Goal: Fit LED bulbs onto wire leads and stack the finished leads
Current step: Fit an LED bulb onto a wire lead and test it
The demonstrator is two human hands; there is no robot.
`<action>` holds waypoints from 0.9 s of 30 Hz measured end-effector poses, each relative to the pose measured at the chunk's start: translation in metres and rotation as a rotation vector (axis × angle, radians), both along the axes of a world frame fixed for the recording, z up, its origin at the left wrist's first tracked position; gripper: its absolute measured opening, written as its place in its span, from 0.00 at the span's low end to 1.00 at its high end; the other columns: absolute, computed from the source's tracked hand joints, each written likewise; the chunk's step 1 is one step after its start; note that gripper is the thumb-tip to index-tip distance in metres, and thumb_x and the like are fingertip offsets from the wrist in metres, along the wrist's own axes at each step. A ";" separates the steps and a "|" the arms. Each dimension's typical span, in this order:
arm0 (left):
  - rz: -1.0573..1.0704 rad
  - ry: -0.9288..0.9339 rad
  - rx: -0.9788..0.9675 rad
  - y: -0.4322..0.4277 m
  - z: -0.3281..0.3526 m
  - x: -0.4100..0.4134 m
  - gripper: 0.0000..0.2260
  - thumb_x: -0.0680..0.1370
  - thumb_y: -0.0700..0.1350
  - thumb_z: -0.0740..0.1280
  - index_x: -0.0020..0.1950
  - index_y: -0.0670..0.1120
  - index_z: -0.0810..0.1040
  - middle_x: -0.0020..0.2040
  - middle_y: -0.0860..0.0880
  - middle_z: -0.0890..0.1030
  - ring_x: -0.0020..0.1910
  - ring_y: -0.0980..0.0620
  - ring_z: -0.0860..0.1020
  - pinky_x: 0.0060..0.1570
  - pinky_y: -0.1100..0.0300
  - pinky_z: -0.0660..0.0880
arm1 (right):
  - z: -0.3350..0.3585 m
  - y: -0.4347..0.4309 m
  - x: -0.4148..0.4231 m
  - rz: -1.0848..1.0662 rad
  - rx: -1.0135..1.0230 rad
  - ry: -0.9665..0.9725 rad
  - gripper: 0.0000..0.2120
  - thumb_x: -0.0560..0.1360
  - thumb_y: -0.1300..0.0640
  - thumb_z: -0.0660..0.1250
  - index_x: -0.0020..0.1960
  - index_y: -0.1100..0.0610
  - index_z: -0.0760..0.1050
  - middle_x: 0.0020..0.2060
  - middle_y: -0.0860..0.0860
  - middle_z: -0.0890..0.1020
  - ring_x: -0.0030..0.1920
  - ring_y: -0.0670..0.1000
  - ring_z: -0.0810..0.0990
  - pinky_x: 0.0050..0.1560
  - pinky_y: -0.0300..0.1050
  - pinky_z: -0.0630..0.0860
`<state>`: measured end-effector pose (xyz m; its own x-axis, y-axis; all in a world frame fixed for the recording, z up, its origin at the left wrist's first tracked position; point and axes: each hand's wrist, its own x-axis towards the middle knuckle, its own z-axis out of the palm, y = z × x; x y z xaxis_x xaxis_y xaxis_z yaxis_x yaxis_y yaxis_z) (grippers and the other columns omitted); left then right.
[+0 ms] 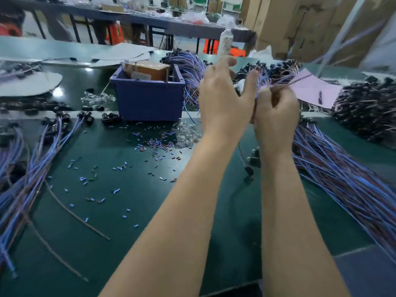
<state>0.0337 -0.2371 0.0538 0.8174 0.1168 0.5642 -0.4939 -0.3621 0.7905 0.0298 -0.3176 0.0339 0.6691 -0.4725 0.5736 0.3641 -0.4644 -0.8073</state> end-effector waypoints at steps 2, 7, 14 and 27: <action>-0.032 0.163 0.118 -0.019 -0.008 -0.006 0.15 0.81 0.53 0.59 0.43 0.43 0.76 0.42 0.44 0.79 0.47 0.43 0.78 0.45 0.53 0.72 | 0.004 -0.027 -0.008 -0.040 0.314 -0.037 0.05 0.76 0.61 0.60 0.42 0.58 0.71 0.29 0.50 0.78 0.26 0.44 0.75 0.29 0.39 0.73; -0.560 0.744 0.000 -0.087 -0.029 -0.010 0.29 0.81 0.60 0.50 0.55 0.37 0.78 0.45 0.39 0.83 0.42 0.43 0.81 0.41 0.54 0.77 | -0.003 -0.077 -0.029 -0.074 0.856 -0.230 0.08 0.78 0.62 0.61 0.40 0.59 0.70 0.22 0.47 0.77 0.22 0.45 0.73 0.25 0.38 0.71; -0.625 0.744 -0.548 -0.152 -0.056 0.004 0.15 0.83 0.42 0.57 0.37 0.44 0.73 0.20 0.55 0.75 0.19 0.63 0.71 0.23 0.70 0.68 | -0.055 -0.126 -0.049 -0.292 0.953 -0.031 0.14 0.80 0.57 0.59 0.37 0.60 0.71 0.20 0.47 0.78 0.21 0.44 0.77 0.25 0.35 0.73; -0.497 0.839 -0.048 -0.172 -0.095 0.025 0.17 0.80 0.47 0.58 0.37 0.40 0.77 0.44 0.40 0.84 0.42 0.44 0.82 0.50 0.49 0.80 | -0.079 -0.138 -0.042 -0.185 1.218 0.042 0.07 0.79 0.61 0.59 0.45 0.60 0.74 0.42 0.54 0.81 0.40 0.50 0.81 0.36 0.36 0.79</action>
